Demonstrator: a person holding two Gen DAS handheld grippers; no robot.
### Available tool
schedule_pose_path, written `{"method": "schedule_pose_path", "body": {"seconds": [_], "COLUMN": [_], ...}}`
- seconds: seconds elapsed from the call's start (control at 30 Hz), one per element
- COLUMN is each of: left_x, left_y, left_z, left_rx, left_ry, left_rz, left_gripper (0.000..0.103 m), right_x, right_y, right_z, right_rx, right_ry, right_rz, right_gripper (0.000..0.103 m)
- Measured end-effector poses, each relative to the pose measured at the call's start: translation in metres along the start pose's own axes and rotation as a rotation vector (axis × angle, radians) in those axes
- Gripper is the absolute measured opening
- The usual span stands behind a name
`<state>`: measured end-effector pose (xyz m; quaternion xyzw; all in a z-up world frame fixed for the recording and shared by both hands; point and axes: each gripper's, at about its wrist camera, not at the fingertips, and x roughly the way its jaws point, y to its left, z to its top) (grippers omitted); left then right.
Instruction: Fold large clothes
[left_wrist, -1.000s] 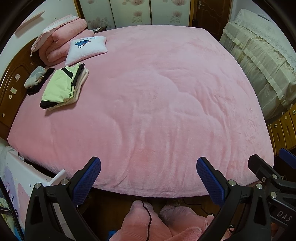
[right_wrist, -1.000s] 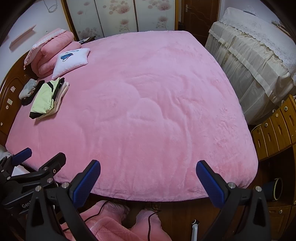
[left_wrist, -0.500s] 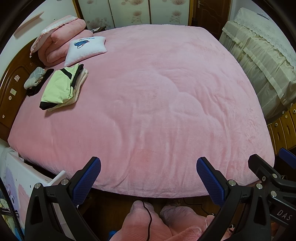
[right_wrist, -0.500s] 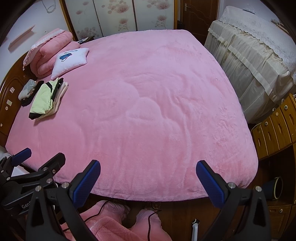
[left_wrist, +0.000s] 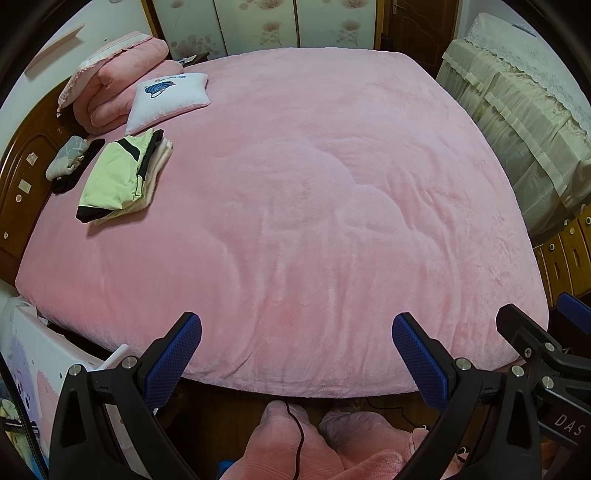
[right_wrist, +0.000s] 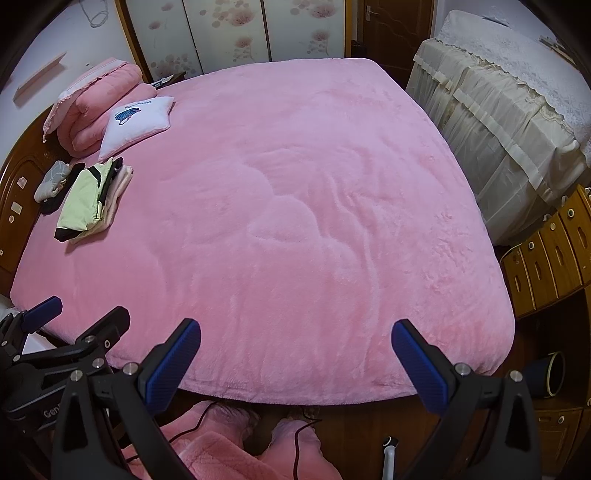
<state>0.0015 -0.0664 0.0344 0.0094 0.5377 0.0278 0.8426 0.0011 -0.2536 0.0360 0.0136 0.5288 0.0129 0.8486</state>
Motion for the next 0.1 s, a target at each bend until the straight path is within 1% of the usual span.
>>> {"method": "schedule_pose_path", "body": {"seconds": [0.1], "left_x": [0.0008], "left_y": [-0.001], "left_z": [0.0012], "left_rx": [0.003], "left_ry": [0.001], "left_rz": [0.002], "left_gripper": [0.102], "right_x": [0.0009], "right_y": [-0.0012], "right_z": [0.0013], "right_rx": [-0.003], "right_ry": [0.001], "right_rz": [-0.001], "right_gripper": [0.103]}}
